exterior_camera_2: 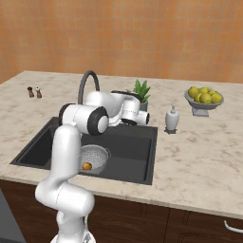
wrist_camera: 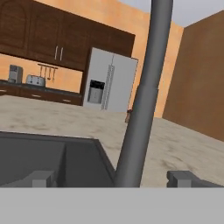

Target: Put the colander in the sink, put the peach in the colander, and turn on the sink faucet and pour water over the colander.

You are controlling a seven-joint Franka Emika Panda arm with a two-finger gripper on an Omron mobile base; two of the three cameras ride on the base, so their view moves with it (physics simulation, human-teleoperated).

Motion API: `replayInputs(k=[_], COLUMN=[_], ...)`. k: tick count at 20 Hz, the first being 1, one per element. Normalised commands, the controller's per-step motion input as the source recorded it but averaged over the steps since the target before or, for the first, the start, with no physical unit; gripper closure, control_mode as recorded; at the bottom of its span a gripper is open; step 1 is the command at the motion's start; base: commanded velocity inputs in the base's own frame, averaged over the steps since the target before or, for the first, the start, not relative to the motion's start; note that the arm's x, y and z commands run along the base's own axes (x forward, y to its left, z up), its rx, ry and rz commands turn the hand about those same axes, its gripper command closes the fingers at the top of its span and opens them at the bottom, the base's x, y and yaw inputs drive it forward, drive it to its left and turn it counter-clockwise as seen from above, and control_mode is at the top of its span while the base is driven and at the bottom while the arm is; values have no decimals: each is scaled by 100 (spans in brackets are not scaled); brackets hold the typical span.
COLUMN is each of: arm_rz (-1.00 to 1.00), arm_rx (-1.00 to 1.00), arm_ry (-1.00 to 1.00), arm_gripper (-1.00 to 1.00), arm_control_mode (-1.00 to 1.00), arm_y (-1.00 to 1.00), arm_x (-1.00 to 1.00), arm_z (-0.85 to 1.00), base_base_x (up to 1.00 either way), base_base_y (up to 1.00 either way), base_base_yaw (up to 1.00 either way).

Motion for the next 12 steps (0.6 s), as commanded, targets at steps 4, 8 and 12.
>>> replayInputs(k=[4,8,12], arm_rz=[0,0,0], arm_rx=[0,0,0], arm_ry=[0,0,0], arm_gripper=[-100,-100,-100], arm_control_mode=[-100,-100,-100], arm_y=[11,6,0], arm_x=[21,30,30], arm_z=[-9,-6,-9], base_base_x=[0,0,0], base_base_y=[0,0,0], base_base_yaw=[0,0,0])
